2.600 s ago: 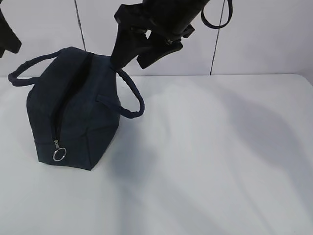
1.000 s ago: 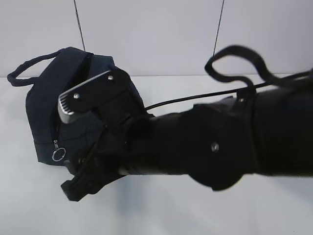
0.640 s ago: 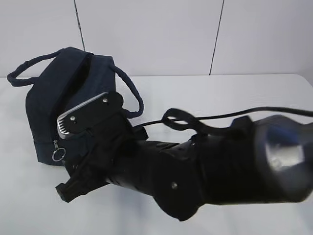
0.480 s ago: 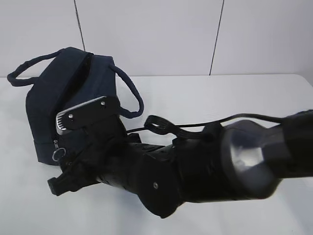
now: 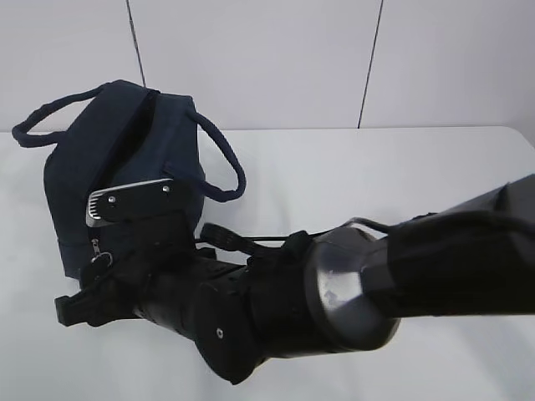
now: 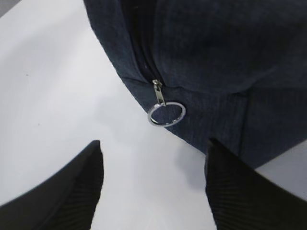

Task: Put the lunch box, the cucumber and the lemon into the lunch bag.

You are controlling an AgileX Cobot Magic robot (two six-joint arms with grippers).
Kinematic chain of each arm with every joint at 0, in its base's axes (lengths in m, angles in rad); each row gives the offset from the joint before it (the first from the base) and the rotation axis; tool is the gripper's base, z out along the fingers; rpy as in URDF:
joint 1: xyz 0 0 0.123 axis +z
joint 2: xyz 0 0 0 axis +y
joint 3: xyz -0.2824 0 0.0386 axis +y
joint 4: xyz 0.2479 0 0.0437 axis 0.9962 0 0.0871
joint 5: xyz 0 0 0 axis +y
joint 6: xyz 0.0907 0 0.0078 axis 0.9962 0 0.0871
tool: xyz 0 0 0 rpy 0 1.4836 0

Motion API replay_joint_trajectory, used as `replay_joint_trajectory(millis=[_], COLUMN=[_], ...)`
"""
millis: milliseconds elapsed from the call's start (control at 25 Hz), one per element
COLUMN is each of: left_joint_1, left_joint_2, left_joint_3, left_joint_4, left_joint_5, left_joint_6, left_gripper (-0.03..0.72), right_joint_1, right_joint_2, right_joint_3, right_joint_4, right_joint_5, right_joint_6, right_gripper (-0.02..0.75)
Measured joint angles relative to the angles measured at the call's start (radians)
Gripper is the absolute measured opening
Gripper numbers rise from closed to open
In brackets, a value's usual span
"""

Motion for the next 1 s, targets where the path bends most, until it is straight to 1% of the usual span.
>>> replay_joint_trajectory(millis=[200,400,640,1000], left_joint_1=[0.000,0.000,0.000,0.000], left_joint_2=[0.000,0.000,0.000,0.000], left_joint_3=[0.000,0.000,0.000,0.000], left_joint_4=[0.003,0.003,0.003,0.003], left_joint_5=[0.000,0.000,0.000,0.000], left_joint_6=[0.000,0.000,0.000,0.000], left_gripper=[0.232,0.232,0.232,0.232], right_joint_1=[0.039,0.060,0.060,0.060], right_joint_2=[0.044,0.093,0.130,0.167], right_joint_3=[0.000,-0.051,-0.080,-0.103], right_joint_4=[-0.037,-0.072,-0.070,-0.008], right_joint_5=[-0.087,-0.155,-0.161,-0.202], right_joint_6=[0.006,0.006,0.006,0.006], right_gripper=[0.480,0.480,0.480,0.480])
